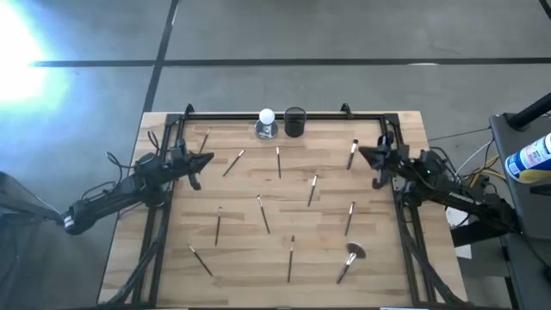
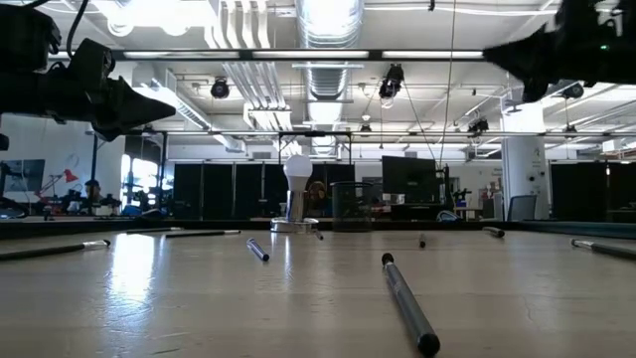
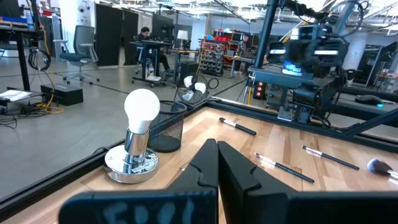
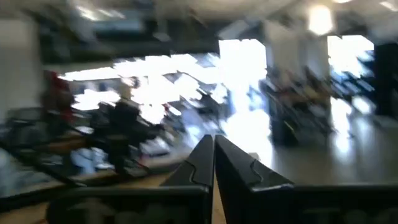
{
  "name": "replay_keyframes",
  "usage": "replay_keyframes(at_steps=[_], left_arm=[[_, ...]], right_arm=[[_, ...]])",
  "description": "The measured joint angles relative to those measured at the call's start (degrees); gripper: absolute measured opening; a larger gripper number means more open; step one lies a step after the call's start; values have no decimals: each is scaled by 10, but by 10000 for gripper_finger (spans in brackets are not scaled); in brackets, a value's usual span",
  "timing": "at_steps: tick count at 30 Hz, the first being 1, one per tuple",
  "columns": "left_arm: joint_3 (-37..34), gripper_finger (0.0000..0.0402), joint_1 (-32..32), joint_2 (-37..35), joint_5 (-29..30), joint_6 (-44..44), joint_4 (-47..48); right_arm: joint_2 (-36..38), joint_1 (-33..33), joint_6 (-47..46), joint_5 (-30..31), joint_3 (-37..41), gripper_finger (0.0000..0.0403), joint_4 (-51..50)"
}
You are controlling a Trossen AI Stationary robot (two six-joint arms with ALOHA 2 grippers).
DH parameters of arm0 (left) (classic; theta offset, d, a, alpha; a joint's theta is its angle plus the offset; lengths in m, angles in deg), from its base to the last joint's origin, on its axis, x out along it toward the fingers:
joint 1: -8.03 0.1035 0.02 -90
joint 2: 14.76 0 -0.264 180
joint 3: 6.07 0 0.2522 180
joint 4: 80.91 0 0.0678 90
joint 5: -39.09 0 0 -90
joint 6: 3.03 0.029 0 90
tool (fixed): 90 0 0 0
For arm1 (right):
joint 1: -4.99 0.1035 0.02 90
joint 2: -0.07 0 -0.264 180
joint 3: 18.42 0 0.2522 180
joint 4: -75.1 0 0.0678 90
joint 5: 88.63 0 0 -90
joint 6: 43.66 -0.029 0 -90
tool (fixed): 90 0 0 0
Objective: Pick & Place Makeup Supplies
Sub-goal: Put the makeup brush into the black makeup holder
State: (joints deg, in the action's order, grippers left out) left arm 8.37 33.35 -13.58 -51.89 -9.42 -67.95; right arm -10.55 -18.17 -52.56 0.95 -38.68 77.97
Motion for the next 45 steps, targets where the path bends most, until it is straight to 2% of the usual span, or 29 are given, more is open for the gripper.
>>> replay_keyframes(at_steps=[3,10,18,27,31,39,45], left_arm=[[0,0,0,0,0,0,0],[0,0,0,0,0,0,0],[0,0,0,0,0,0,0],[0,0,0,0,0,0,0],[0,0,0,0,0,0,0],[0,0,0,1,0,0,0],[0,0,0,1,0,0,0]], right_arm=[[-69,-2,-52,90,-41,8,-88],[-243,-10,-184,178,-117,8,-191],[-424,-50,-307,186,-203,8,-299],[-556,-91,-399,188,-286,12,-424],[-604,-107,-418,186,-312,40,-454],[-710,-145,-466,186,-366,132,-522],[-771,-176,-482,203,-381,174,-514]])
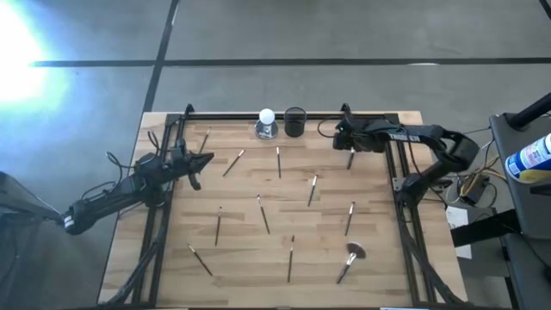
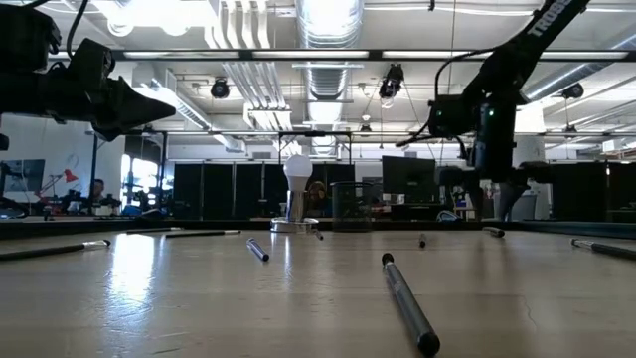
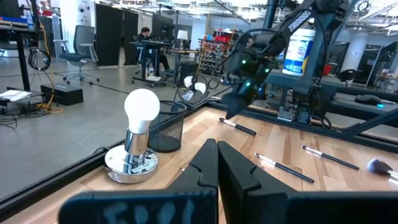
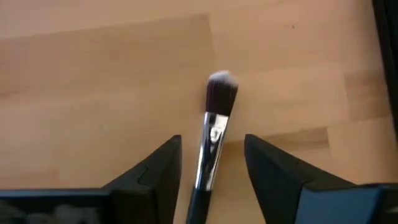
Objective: Pick & Place Makeup Supplies
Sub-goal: Put the makeup brush into the black makeup holder
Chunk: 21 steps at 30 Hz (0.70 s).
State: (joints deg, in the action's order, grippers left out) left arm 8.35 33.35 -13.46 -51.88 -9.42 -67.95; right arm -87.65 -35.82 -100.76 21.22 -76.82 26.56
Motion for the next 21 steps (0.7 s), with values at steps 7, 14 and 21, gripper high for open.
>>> replay_keyframes(at_steps=[7,14,21], left_arm=[[0,0,0,0,0,0,0],[0,0,0,0,0,0,0],[0,0,0,0,0,0,0]], right_arm=[[-40,-39,-7,3,-2,175,54],[-79,-44,-13,16,-4,153,72],[-87,-29,-3,25,-4,95,82]])
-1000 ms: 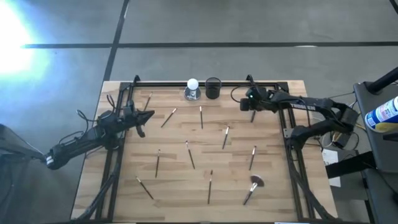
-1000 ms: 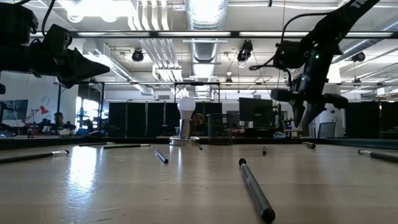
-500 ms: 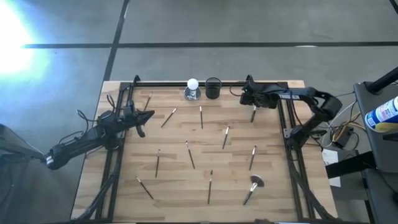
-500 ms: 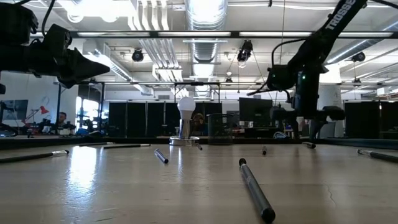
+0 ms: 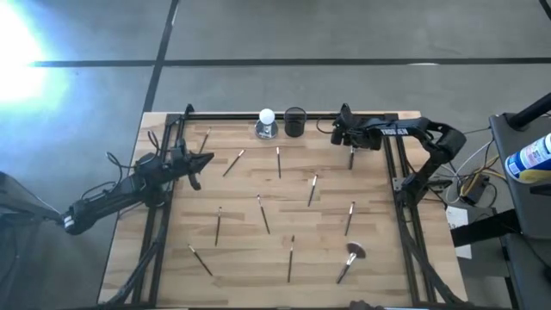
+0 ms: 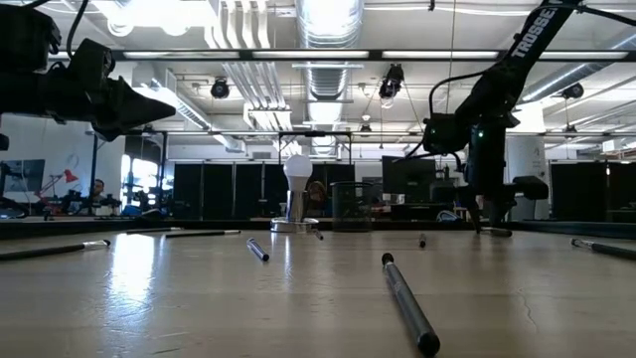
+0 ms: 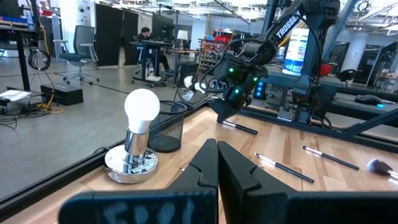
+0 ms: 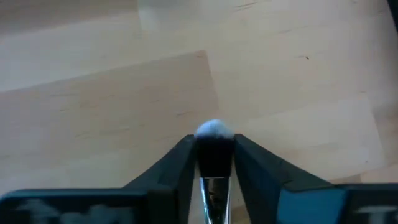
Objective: Pick & Place Makeup Supplies
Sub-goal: Put the makeup brush into the black makeup holder
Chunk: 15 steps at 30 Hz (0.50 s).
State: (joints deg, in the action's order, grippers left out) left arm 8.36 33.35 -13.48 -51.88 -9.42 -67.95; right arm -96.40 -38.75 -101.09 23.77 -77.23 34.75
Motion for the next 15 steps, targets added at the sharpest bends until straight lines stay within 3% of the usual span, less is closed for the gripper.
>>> replay_keyframes(at_steps=[7,15], left_arm=[[0,0,0,0,0,0,0],[0,0,0,0,0,0,0]], right_arm=[[20,17,53,-4,3,17,4],[81,58,196,-5,17,9,80]])
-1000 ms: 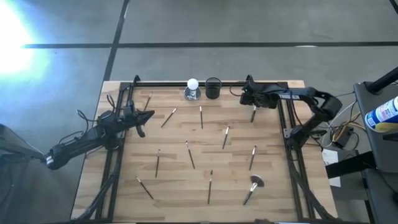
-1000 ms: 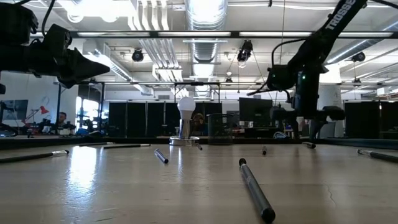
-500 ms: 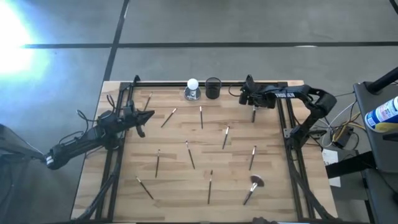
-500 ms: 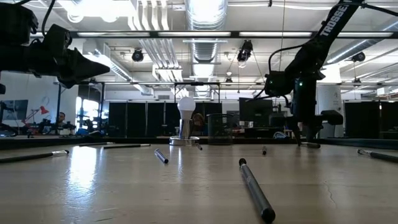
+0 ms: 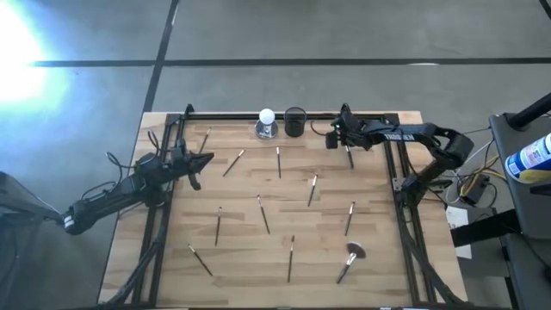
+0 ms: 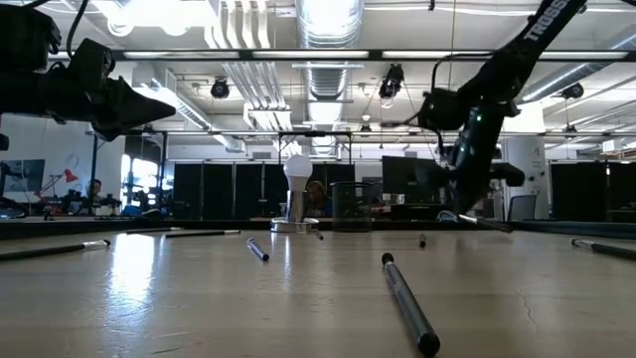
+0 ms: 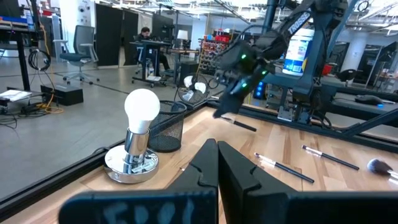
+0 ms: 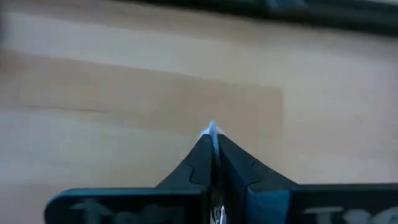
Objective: Pick & Place Makeup Supplies
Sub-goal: Put the makeup brush into the black makeup holder
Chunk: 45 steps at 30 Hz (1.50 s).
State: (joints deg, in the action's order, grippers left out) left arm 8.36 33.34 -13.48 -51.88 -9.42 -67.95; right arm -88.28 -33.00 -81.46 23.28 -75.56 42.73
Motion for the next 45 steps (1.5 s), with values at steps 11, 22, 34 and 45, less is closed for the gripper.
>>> replay_keyframes(at_steps=[11,22,34,45], left_arm=[[0,0,0,0,0,0,0],[0,0,0,0,0,0,0],[0,0,0,0,0,0,0],[0,0,0,1,0,0,0]], right_arm=[[154,122,163,0,155,8,421],[88,95,293,-15,127,8,779],[-195,-7,264,-191,-120,8,763],[-269,-7,245,-191,-149,8,715]])
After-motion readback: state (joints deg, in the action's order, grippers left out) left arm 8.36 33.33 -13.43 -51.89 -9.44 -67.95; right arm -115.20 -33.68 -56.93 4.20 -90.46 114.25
